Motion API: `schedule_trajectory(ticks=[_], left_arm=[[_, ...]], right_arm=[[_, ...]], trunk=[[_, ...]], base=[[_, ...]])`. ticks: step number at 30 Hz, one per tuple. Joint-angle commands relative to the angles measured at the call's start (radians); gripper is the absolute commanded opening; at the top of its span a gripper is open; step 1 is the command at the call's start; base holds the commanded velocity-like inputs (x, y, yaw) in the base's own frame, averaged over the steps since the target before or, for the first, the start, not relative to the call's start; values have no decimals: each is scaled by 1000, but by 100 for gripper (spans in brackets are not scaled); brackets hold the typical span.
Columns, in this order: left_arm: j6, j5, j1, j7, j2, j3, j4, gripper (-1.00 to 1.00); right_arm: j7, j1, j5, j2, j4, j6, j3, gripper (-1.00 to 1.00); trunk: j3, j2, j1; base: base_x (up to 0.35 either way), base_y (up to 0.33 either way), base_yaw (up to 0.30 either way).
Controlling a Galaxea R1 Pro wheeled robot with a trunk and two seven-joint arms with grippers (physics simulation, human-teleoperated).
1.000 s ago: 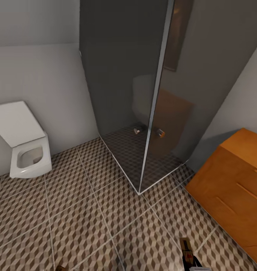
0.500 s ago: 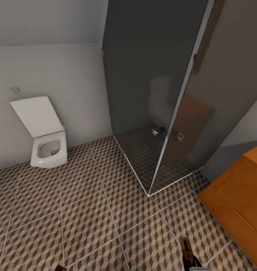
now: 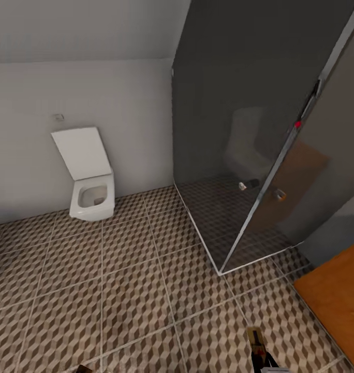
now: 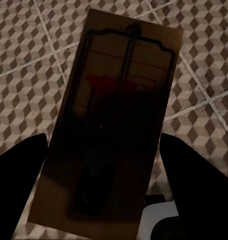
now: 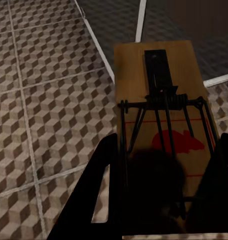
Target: Take the four mousetraps from the cabinet in the bathroom and place them on the bathroom floor. Make sure all four end up on the same floor surface, and ensure that at least two of them are either under or directly next to the same bathroom sink.
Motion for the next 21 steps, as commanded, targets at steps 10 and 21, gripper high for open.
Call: schedule_trajectory(ticks=[10, 21], left_arm=[[4, 9, -2, -1, 0, -9, 4, -100], [16, 9, -2, -1, -1, -8, 4, -100]], right_arm=[[5, 0, 6, 0, 0, -3, -9, -100], [5, 0, 6, 0, 0, -2, -9, -100]], trunk=[[-2, -2, 0], [-2, -2, 0]], base=[[0, 251, 256], [31, 199, 252]])
